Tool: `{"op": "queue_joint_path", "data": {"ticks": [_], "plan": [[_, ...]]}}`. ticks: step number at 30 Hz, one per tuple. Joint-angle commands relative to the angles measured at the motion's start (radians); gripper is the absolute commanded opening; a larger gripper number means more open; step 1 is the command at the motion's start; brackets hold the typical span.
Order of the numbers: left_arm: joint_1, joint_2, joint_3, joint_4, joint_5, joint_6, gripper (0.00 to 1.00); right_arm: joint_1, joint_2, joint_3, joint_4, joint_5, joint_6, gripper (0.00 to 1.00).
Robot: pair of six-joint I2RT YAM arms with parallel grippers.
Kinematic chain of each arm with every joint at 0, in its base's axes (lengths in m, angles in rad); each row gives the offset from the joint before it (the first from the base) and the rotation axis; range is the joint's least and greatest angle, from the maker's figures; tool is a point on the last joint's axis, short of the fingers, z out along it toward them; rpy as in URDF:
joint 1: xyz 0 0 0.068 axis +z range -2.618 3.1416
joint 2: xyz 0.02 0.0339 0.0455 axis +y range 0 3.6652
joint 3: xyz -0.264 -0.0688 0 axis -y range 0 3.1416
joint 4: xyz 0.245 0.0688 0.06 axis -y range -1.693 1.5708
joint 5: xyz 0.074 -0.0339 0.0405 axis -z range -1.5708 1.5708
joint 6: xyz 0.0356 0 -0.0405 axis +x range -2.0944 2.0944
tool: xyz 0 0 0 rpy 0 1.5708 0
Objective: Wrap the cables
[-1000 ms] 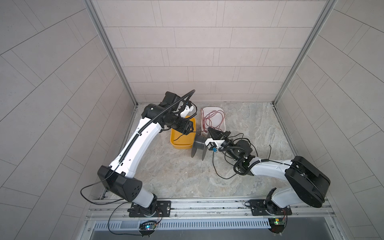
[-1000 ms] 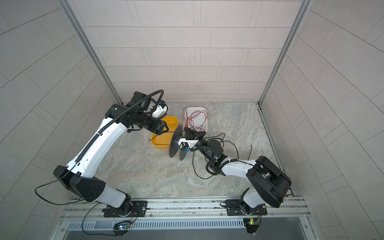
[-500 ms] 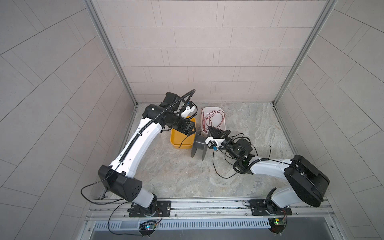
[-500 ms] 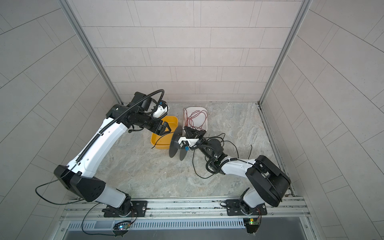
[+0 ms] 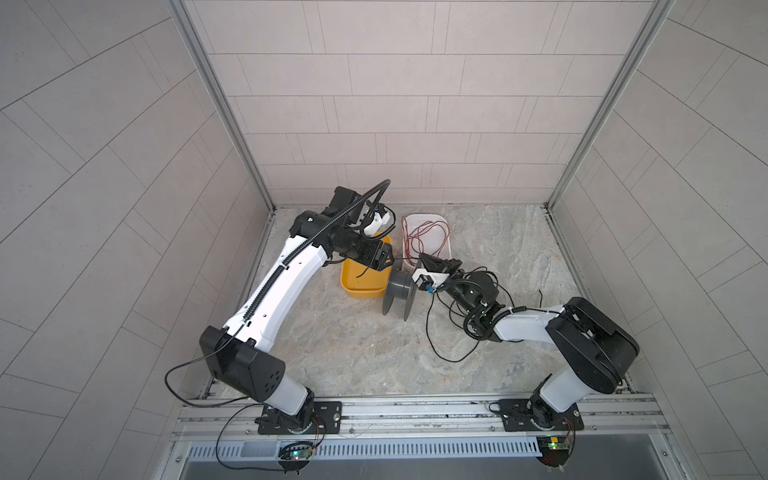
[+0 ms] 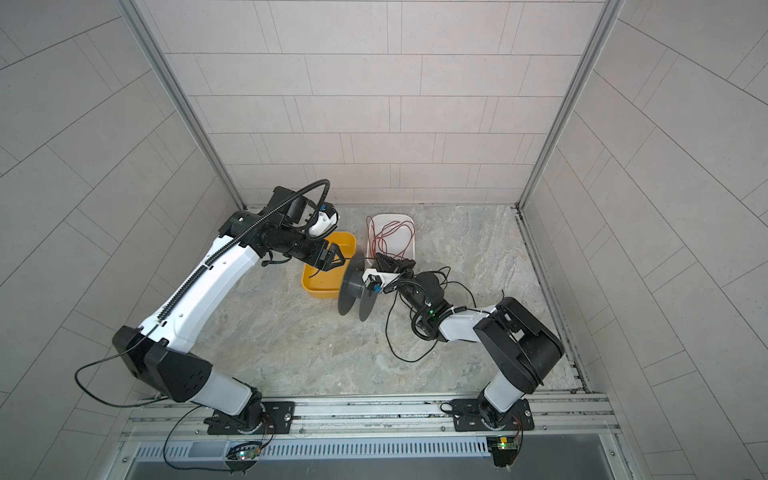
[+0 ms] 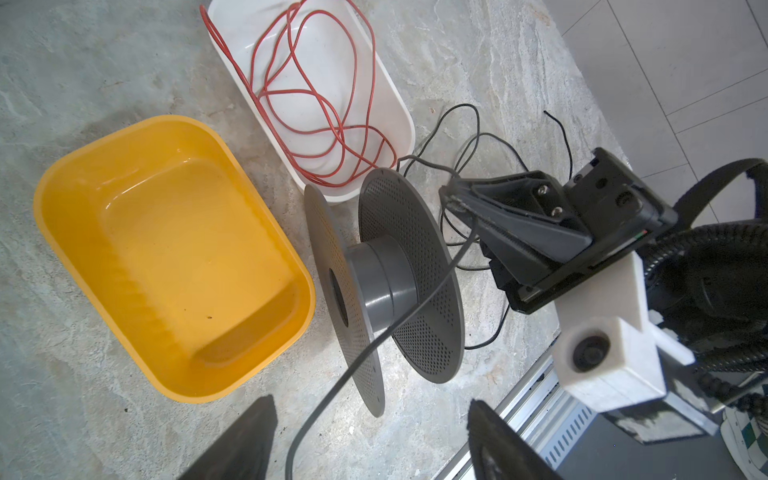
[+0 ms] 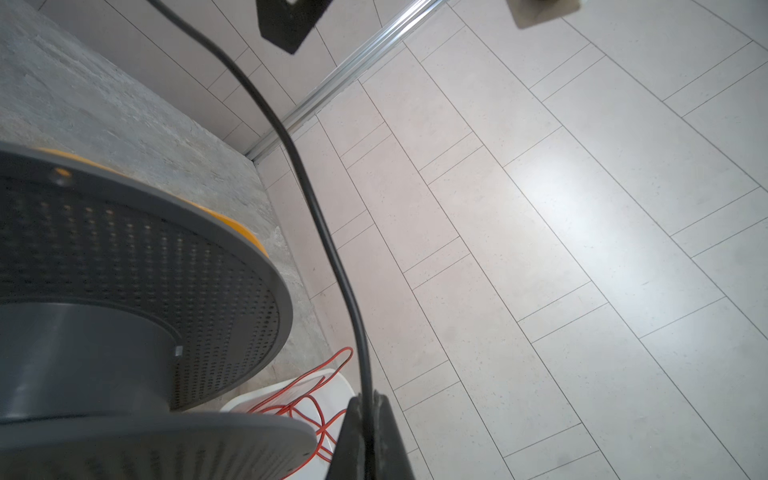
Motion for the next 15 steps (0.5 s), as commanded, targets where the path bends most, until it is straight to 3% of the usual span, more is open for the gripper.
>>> {"op": "queue_joint_path", "data": {"ticks": [1,6,10,15], "plan": [[0.000,0.022,-0.018,0.039,-0.004,-0.019,0.82,-0.014,0.012,0.022,0.014,-0.038,-0.003,0.00],[-0.002,0.052,-0.010,0.047,-0.055,-0.008,0.83,-0.013,0.006,0.004,0.033,-0.056,-0.008,0.00],[-0.019,0.049,-0.013,0.049,-0.018,0.035,0.73,-0.015,-0.009,0.004,0.017,-0.064,-0.005,0.00],[-0.065,0.041,-0.026,0.048,-0.054,0.091,0.70,-0.013,-0.036,0.008,0.006,-0.081,0.000,0.00]]}}
